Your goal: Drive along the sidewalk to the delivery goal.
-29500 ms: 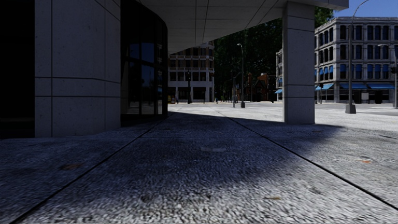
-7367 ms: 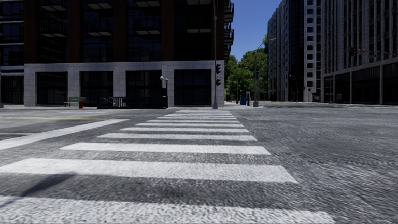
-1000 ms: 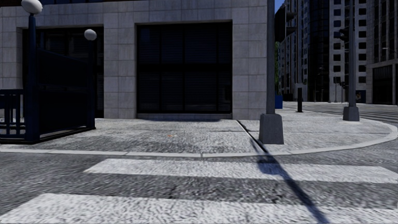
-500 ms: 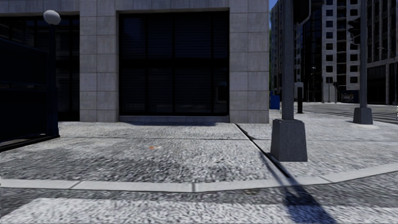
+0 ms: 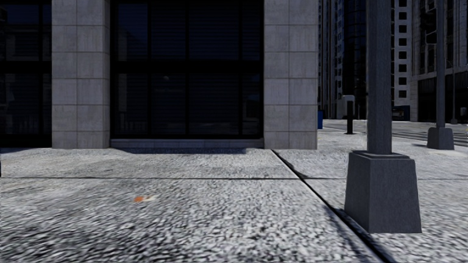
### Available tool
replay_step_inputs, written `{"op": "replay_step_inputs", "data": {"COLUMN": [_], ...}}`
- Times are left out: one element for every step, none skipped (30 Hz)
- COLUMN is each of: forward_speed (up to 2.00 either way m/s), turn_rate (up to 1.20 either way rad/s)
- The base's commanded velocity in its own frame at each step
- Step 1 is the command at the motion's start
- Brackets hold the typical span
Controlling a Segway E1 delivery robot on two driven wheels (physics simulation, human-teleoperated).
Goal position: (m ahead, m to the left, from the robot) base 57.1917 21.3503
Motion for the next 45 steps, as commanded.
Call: {"op": "replay_step_inputs", "data": {"forward_speed": [1.69,1.62,1.59,1.56,1.55,1.55,1.55,1.55,1.55,1.55,1.55,1.55,1.55,1.54,1.54,1.54,1.54,1.54,1.54,1.54,1.54,1.54,1.54,1.54,1.54,1.54,1.54,1.54,1.54,1.54,1.54,1.54,1.54,1.54,1.54,1.54,1.54,1.54,1.54,1.53,1.53,1.53,1.53,1.53,1.52], "turn_rate": [-0.27,-0.27,-0.27,-0.27,-0.27,-0.27,-0.26,-0.26,-0.25,-0.25,-0.25,-0.25,-0.25,-0.25,-0.25,-0.25,-0.25,-0.25,-0.25,-0.25,-0.25,-0.25,-0.25,-0.25,-0.25,-0.25,-0.25,-0.29,-0.37,-0.39,-0.39,-0.39,-0.41,-0.5,-0.56,-0.62,-0.62,-0.65,-0.66,-0.66,-0.66,-0.66,-0.67,-0.71,-0.73]}}
